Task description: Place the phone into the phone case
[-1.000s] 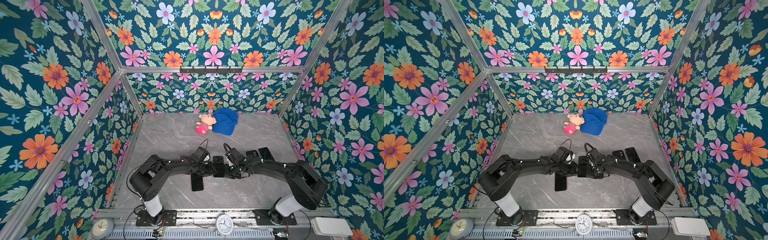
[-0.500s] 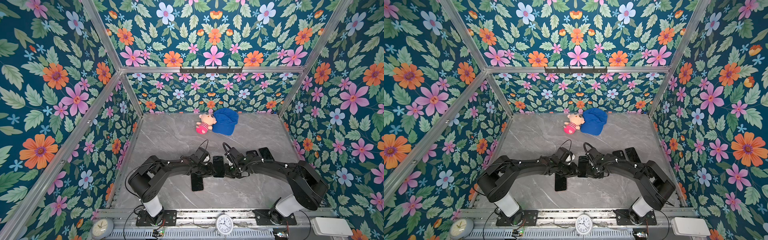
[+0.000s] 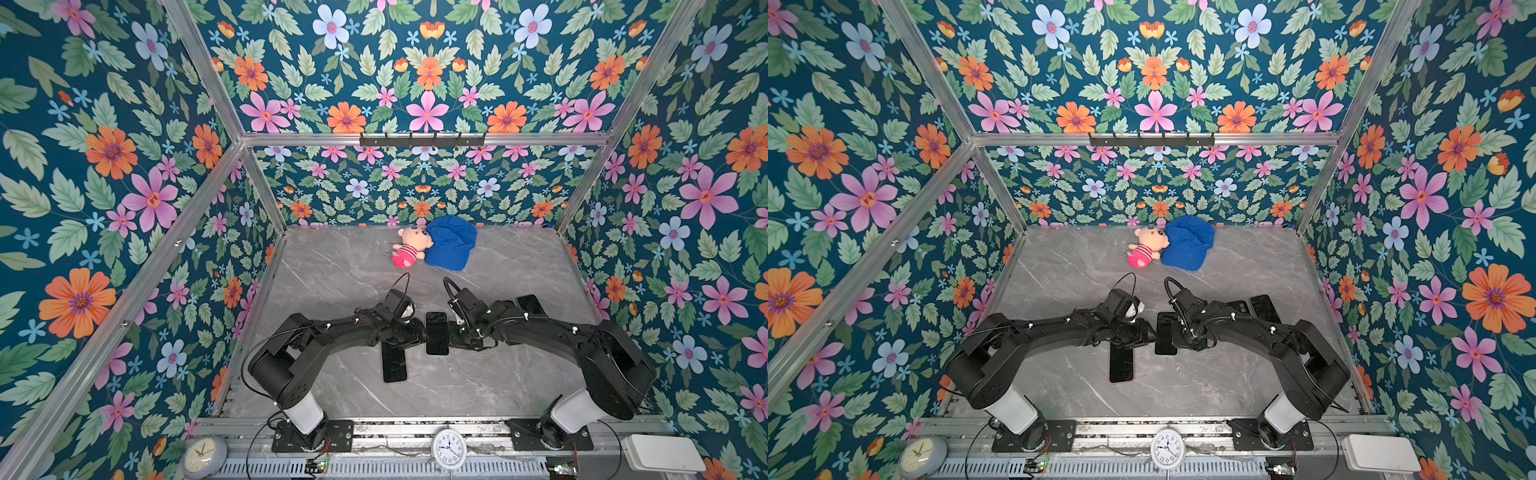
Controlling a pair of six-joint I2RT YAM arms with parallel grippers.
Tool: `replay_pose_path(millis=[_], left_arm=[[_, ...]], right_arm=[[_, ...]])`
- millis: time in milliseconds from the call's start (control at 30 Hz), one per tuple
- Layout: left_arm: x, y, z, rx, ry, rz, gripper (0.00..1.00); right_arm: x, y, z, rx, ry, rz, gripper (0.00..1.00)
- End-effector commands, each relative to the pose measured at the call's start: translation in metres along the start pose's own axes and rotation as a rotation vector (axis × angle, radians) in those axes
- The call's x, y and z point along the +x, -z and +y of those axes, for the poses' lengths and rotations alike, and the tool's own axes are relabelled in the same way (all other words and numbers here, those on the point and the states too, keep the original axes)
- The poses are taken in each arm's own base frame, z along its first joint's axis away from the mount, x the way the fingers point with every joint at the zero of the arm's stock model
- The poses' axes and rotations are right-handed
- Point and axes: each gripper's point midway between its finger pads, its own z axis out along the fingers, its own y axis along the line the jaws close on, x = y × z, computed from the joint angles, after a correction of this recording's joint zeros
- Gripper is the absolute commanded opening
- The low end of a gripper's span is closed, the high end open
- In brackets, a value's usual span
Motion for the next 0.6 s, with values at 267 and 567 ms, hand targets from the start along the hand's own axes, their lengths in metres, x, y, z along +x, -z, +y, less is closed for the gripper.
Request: replay_pose_path(millis=[267, 567], left_arm=[[0.008, -0.003, 0.005, 0.019, -0.014, 0.032, 0.49], [0.001, 0.002, 0.007, 0.027, -0.015, 0.016, 0.49]], right_arm=[[0.017, -0.022, -0.004, -0.015, -0.019, 0.071, 0.22], [0.003, -0.001, -0.001, 0.020, 0.015, 0.024, 0.16]])
